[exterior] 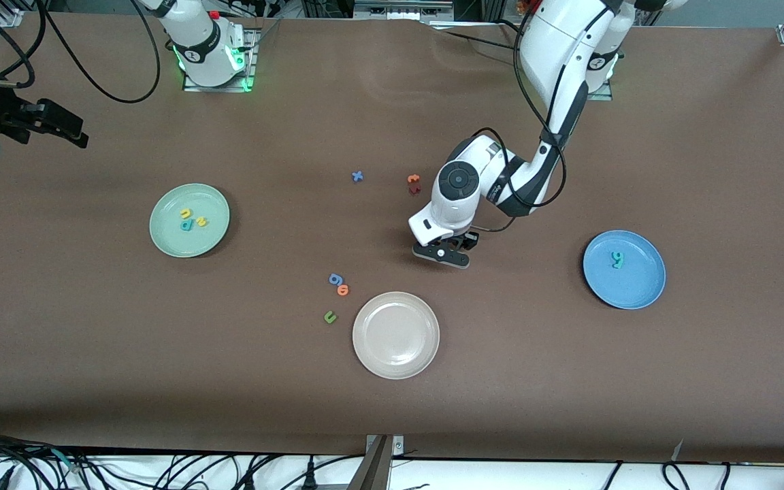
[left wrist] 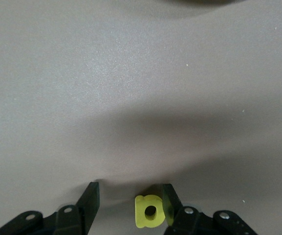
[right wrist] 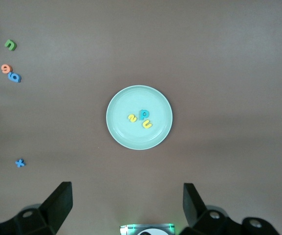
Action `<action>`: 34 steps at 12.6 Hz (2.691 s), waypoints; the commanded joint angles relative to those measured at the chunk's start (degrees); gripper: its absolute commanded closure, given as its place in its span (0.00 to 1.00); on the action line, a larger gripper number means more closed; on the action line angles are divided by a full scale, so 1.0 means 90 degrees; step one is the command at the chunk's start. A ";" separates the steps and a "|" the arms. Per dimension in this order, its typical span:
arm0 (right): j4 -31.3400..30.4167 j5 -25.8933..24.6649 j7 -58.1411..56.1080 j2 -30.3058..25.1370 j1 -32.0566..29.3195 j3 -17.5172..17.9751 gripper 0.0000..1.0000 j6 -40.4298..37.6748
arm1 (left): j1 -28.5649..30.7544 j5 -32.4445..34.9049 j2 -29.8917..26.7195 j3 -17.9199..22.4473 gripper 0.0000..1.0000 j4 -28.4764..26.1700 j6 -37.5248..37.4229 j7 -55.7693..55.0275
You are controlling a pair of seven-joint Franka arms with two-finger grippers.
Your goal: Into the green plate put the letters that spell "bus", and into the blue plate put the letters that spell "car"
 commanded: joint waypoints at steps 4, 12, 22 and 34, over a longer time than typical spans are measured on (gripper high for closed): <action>-0.0343 -0.0407 0.0268 -0.0133 -0.0122 0.0389 0.00 0.0634 | -0.0067 0.0178 0.0153 0.0060 0.38 0.0142 -0.0017 -0.0165; -0.0294 -0.0221 0.0328 0.0014 0.0025 0.0028 0.00 0.0684 | -0.0018 0.0119 0.0007 0.0060 0.37 0.0142 -0.0086 -0.0096; -0.0246 -0.0006 0.0328 0.0053 0.0152 -0.0119 0.00 0.0645 | -0.0018 0.0060 0.0017 -0.0028 0.35 -0.0063 -0.0086 -0.0126; -0.0207 -0.0006 0.0308 0.0053 0.0152 -0.0109 0.00 0.0606 | 0.0556 -0.0280 -0.0129 0.0195 0.81 -0.0131 -0.0125 0.1830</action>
